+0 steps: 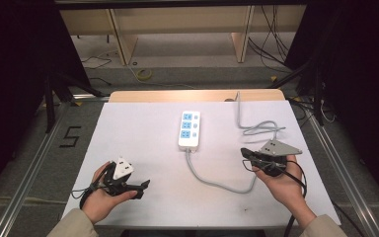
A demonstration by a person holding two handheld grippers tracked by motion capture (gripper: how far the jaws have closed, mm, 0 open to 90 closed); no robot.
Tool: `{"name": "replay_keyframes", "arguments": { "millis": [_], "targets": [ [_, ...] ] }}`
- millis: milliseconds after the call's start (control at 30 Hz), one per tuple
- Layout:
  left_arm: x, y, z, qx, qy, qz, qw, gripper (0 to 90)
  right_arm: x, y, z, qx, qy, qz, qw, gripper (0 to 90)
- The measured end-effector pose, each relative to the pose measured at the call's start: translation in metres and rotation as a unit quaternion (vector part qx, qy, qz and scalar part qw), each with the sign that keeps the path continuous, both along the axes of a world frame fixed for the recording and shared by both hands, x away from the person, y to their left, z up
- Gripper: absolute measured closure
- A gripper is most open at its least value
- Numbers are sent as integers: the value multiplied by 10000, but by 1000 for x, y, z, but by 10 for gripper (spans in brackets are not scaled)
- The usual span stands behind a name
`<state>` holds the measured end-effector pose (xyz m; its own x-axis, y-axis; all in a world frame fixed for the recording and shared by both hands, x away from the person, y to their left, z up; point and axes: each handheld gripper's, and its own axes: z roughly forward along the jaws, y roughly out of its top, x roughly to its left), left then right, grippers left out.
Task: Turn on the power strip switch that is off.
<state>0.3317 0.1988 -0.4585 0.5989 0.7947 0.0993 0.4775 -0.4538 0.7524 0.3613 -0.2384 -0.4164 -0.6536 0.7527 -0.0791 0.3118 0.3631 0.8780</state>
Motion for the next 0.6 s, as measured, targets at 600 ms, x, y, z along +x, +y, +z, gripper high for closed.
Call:
{"name": "replay_keyframes", "arguments": {
  "millis": [600],
  "targets": [
    [0,0,0,4,-16,1,10000,144,11,11,3,-95,42,87,9999,900]
  ]
}}
